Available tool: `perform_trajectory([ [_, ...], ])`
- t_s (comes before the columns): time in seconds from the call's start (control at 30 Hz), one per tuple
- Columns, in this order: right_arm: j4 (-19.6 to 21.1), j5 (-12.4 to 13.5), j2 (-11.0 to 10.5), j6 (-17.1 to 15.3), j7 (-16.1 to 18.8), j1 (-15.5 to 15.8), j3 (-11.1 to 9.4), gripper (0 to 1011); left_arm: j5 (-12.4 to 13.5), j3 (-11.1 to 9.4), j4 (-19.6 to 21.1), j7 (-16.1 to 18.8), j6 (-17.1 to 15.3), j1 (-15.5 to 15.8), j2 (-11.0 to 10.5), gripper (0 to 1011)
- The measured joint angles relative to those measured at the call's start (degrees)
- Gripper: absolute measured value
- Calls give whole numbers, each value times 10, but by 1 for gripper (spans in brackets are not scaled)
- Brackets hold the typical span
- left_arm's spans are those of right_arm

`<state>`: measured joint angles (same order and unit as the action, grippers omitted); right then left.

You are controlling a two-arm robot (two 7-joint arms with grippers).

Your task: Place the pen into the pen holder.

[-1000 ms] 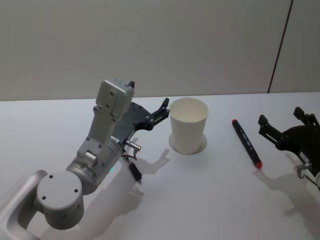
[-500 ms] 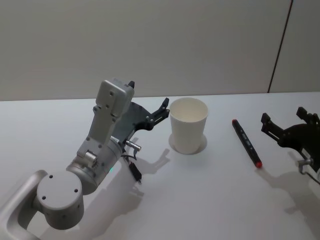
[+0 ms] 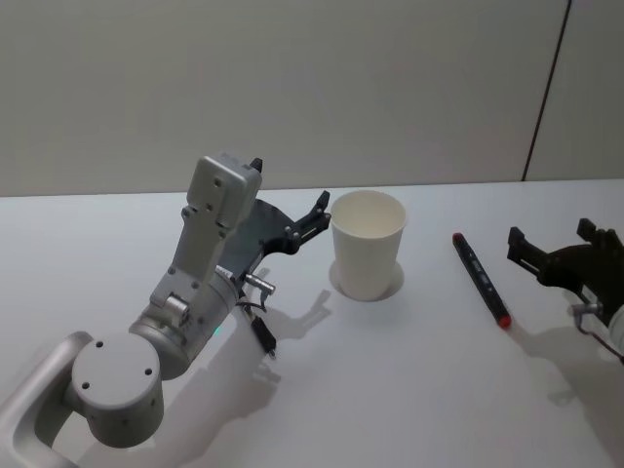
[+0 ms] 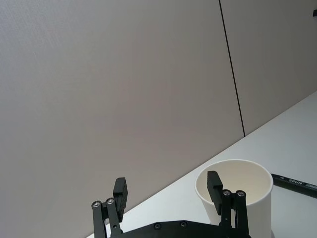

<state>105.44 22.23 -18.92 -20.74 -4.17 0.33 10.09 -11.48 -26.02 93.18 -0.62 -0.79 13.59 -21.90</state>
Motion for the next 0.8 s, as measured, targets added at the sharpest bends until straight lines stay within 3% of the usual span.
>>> perform_trajectory([
  [0.43, -23, -35, 38, -90, -32, -40, 17, 1002, 0, 0, 0, 0, 0, 0, 0, 1001],
  [0.8, -51, -53, 67, -137, -42, -72, 27, 1001, 0, 0, 0, 0, 0, 0, 0, 1001],
])
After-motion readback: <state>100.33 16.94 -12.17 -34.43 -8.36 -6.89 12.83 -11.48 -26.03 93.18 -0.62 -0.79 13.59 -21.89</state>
